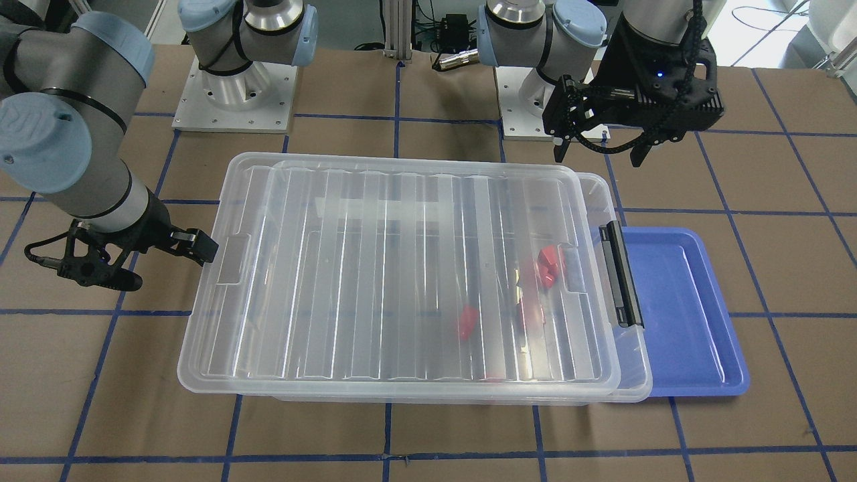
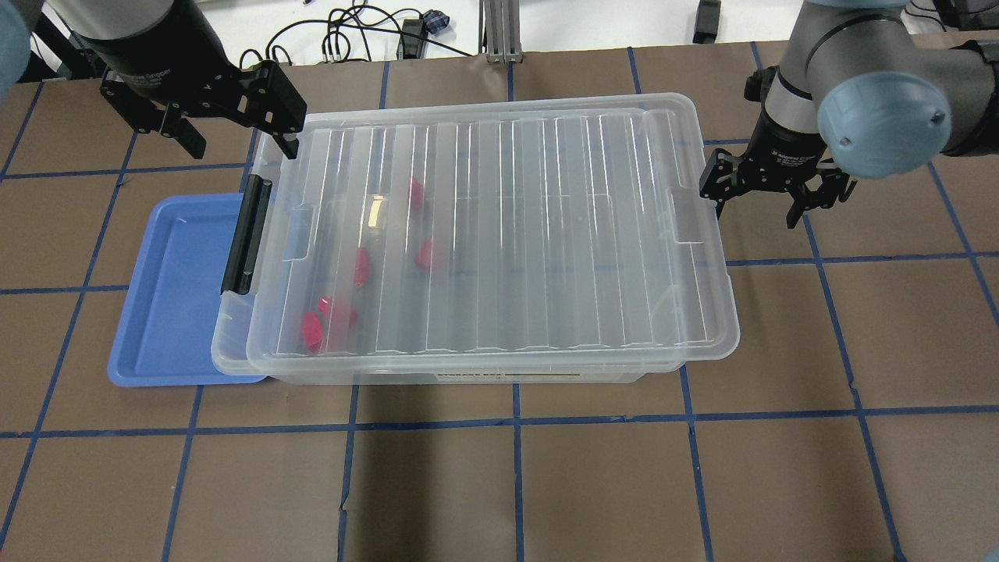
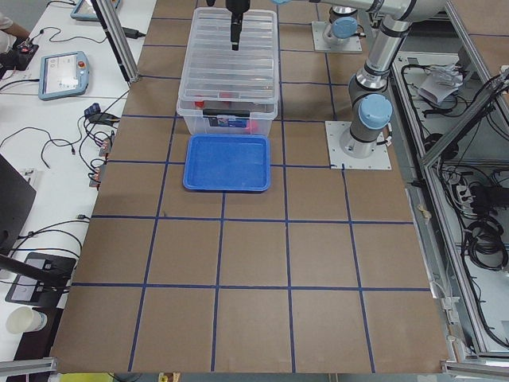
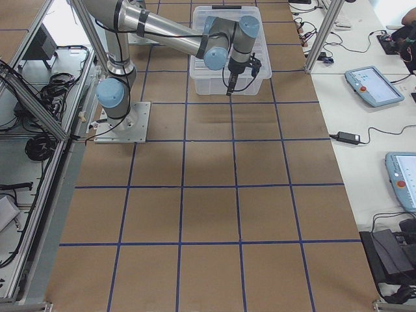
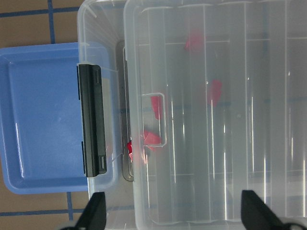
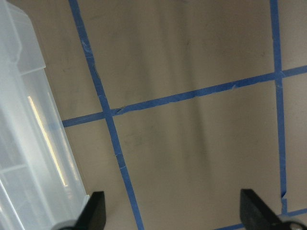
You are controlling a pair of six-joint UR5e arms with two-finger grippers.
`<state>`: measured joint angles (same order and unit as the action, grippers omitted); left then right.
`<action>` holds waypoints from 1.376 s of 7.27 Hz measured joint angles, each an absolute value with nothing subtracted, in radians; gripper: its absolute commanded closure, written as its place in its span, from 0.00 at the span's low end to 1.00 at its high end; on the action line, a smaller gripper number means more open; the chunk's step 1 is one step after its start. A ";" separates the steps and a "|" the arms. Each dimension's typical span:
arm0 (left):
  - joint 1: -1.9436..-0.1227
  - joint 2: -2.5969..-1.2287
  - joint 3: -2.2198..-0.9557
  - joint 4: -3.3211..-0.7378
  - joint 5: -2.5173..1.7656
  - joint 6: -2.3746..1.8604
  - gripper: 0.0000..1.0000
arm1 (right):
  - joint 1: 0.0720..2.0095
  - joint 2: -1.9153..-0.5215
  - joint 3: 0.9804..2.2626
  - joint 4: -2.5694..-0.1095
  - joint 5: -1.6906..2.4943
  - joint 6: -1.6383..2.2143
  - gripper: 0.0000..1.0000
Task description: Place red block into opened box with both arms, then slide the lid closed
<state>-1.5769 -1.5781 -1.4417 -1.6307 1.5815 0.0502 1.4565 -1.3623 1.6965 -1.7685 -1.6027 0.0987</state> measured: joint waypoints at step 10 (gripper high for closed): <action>-1.577 -1.573 -1.440 -1.629 1.584 0.056 0.00 | 1.482 -1.557 1.644 -1.607 -1.585 0.109 0.00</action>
